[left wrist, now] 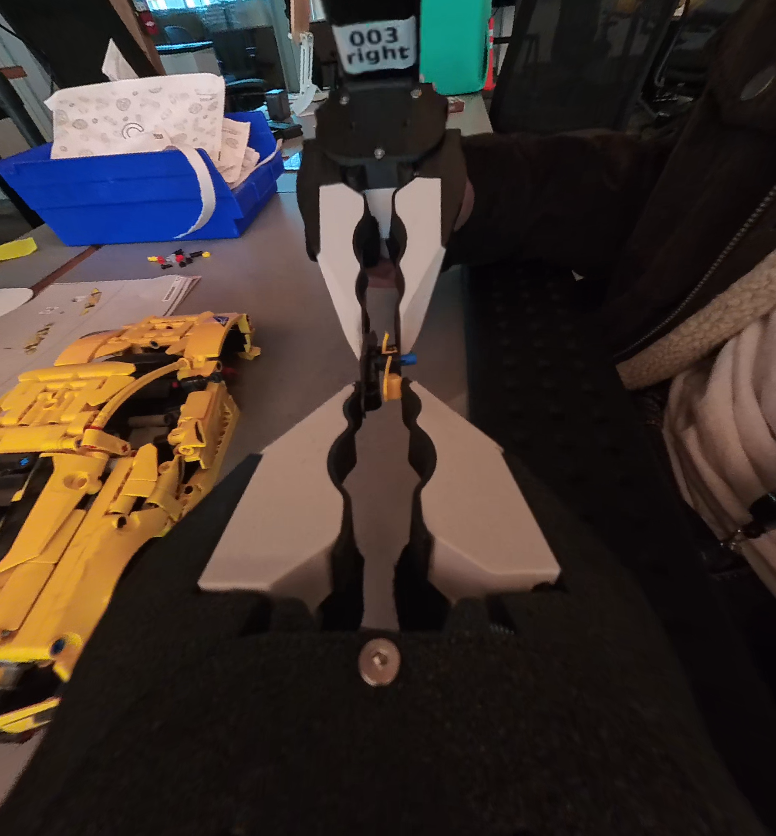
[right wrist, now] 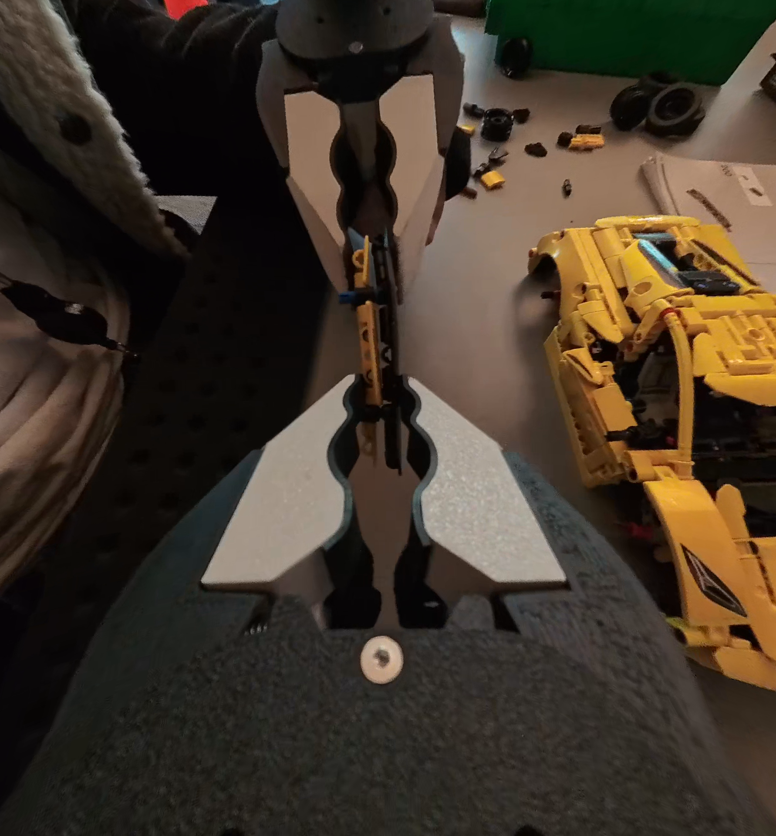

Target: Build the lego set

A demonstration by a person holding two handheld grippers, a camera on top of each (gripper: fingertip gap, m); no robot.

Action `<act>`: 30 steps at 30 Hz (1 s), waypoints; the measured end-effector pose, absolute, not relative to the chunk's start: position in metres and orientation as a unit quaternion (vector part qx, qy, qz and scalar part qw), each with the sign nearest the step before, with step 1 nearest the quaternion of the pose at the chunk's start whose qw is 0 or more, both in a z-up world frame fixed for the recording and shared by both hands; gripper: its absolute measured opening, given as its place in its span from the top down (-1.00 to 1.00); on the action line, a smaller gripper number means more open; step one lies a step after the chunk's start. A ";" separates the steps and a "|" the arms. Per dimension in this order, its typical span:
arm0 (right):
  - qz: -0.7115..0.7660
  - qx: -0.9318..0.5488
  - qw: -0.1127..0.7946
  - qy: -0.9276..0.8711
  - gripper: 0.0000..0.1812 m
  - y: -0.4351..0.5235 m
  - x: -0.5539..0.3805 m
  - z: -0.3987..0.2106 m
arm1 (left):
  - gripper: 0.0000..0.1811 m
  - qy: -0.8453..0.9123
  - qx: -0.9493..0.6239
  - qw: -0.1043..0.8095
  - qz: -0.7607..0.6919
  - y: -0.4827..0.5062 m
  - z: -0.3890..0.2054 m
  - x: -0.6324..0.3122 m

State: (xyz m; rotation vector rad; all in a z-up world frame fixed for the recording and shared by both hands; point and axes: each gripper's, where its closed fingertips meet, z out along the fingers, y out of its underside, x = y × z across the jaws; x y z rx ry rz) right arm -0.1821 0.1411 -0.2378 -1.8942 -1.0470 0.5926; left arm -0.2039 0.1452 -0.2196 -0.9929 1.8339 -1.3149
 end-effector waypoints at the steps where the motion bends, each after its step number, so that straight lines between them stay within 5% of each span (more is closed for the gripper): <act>1: 0.237 -0.761 0.439 -0.414 0.82 0.143 -0.181 -0.238 | 0.82 0.703 -0.379 0.339 -0.497 0.146 -0.220 -0.203; 6: 0.177 -0.756 0.476 -0.413 0.66 0.154 -0.181 -0.240 | 0.83 0.707 -0.366 0.358 -0.488 0.146 -0.217 -0.203; 15: 0.087 -0.752 0.466 -0.458 0.81 0.158 -0.179 -0.240 | 0.82 0.708 -0.364 0.390 -0.463 0.153 -0.218 -0.200; 30: -0.009 -0.712 0.538 -0.451 0.74 0.165 -0.185 -0.227 | 0.84 0.727 -0.354 0.421 -0.412 0.157 -0.225 -0.198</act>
